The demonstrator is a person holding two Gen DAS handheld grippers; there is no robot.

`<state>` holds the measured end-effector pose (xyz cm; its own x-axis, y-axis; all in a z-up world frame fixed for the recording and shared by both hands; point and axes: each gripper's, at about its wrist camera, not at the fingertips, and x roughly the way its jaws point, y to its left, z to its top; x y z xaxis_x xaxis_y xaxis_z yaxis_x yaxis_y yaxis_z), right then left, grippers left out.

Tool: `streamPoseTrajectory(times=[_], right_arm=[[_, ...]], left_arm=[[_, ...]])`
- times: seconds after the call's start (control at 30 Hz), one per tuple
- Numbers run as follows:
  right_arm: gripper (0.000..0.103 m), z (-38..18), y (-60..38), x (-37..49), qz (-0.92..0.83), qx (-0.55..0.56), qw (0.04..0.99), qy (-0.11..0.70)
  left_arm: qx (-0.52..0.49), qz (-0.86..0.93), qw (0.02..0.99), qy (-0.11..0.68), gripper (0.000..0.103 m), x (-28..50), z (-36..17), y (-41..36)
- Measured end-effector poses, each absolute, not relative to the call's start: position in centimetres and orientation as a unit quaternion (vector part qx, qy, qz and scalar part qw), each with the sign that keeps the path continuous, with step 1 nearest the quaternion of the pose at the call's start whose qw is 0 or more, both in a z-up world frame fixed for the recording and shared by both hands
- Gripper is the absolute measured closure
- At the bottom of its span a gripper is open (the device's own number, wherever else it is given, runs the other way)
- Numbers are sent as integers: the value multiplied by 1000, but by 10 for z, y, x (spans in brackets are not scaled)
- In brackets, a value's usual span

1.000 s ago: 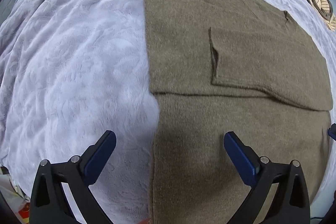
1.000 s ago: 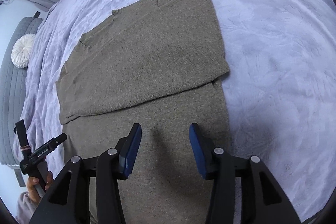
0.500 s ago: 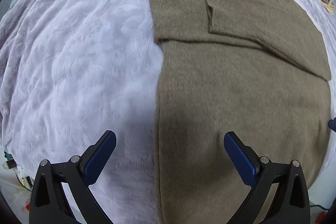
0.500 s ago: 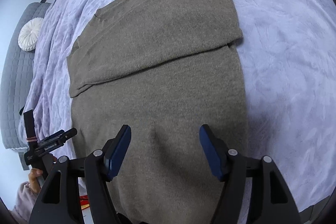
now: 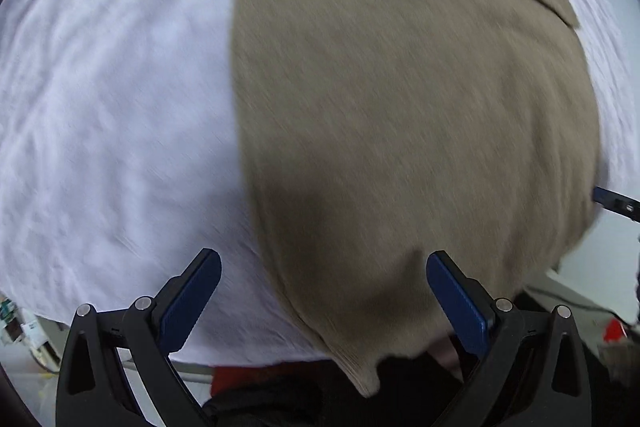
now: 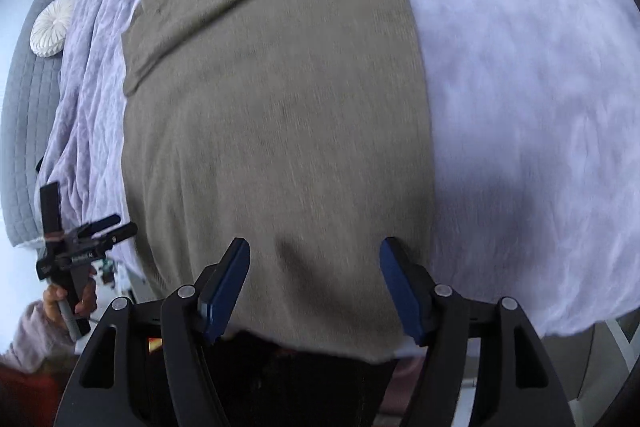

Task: Fold small clothes
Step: 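Move both grippers down to the sweater hem, then grasp the hem with the left gripper while the right gripper grasps it too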

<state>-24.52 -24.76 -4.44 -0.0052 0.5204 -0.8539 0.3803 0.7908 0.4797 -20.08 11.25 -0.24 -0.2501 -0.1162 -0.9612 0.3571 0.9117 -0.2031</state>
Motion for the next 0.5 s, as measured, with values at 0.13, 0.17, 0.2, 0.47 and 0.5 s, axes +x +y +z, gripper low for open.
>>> streamPoseTrajectory(times=[0.13, 0.17, 0.2, 0.47, 0.5], right_arm=[[32, -53, -246, -279, 75, 329, 599, 726], [32, -58, -244, -287, 79, 335, 587, 733], [32, -62, -243, -293, 83, 338, 579, 737], [58, -101, -226, -309, 88, 398, 548, 730], [78, -103, -225, -311, 94, 409, 536, 733]], left_arm=[[78, -245, 560, 788, 0, -239, -10, 102], [81, -254, 552, 790, 0, -244, -13, 100], [85, -260, 546, 792, 0, -252, -15, 97], [86, -240, 549, 796, 59, -257, -36, 105], [71, -246, 548, 796, 84, -256, -32, 110]])
